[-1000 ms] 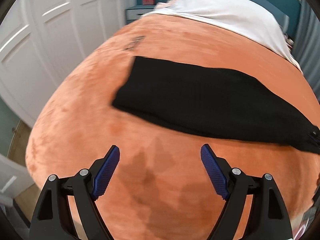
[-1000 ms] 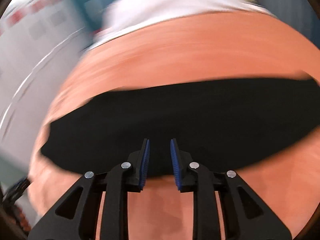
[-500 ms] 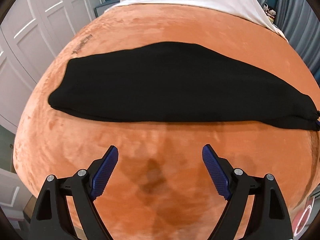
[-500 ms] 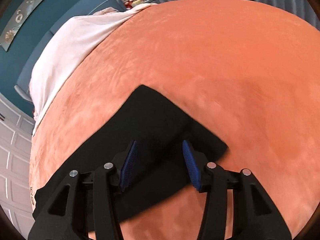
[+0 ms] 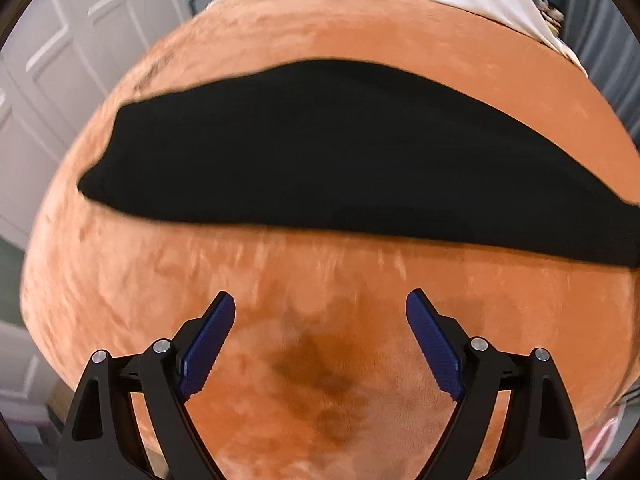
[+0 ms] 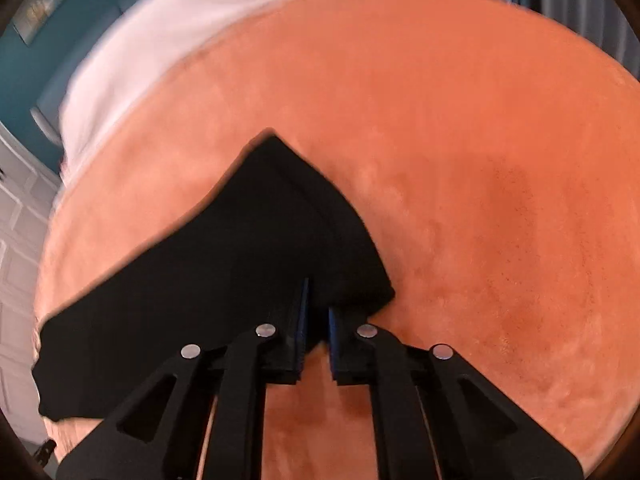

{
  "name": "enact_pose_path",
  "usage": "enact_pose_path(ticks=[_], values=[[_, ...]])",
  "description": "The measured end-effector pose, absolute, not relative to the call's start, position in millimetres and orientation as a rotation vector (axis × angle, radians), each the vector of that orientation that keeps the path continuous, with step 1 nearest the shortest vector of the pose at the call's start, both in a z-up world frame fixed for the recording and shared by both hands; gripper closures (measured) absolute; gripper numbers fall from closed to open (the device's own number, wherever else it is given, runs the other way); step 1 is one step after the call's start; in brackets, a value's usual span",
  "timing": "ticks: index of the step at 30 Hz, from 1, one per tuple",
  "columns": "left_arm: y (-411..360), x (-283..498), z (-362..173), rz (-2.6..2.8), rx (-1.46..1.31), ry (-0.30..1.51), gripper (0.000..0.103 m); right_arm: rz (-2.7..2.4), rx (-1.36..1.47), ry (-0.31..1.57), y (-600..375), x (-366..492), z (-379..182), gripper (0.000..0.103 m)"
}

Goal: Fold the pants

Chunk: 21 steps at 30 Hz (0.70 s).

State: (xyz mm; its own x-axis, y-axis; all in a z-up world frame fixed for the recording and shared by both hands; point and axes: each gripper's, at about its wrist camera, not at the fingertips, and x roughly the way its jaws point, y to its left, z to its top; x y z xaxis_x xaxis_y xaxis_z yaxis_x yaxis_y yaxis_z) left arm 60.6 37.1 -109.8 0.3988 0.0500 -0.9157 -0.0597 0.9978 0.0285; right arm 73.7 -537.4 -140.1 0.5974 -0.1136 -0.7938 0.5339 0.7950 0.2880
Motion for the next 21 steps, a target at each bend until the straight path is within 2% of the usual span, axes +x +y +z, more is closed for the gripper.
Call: enact_pose_path(ticks=[2,3,5,14,16,18,19,21], values=[[54,57,-109,0.101,-0.074,1.171,0.018,-0.394,0.463,0.812,-510,65,-119,0.088],[65,56,-108,0.117,-0.102,1.166,0.018,-0.361,0.410,0.796,-490,64,-109,0.082],[89,53,-108,0.165,-0.157,1.160,0.018,-0.285,0.370,0.813,-454,63,-107,0.079],[190,75,-103,0.280,-0.276,1.108,0.018,0.253,0.571,1.037,-254,97,-166,0.077],[203,89,-104,0.261,-0.303,1.106,0.018,0.269,0.579,1.039,-226,113,-173,0.068],[205,97,-104,0.260,-0.295,1.107,0.018,0.244,0.633,0.999,-212,123,-170,0.040],[203,100,-104,0.245,-0.284,1.103,0.018,0.234,0.698,0.988,-209,131,-171,0.035],[197,104,-105,0.210,-0.254,1.095,0.018,0.219,0.770,0.971,-206,139,-172,0.035]])
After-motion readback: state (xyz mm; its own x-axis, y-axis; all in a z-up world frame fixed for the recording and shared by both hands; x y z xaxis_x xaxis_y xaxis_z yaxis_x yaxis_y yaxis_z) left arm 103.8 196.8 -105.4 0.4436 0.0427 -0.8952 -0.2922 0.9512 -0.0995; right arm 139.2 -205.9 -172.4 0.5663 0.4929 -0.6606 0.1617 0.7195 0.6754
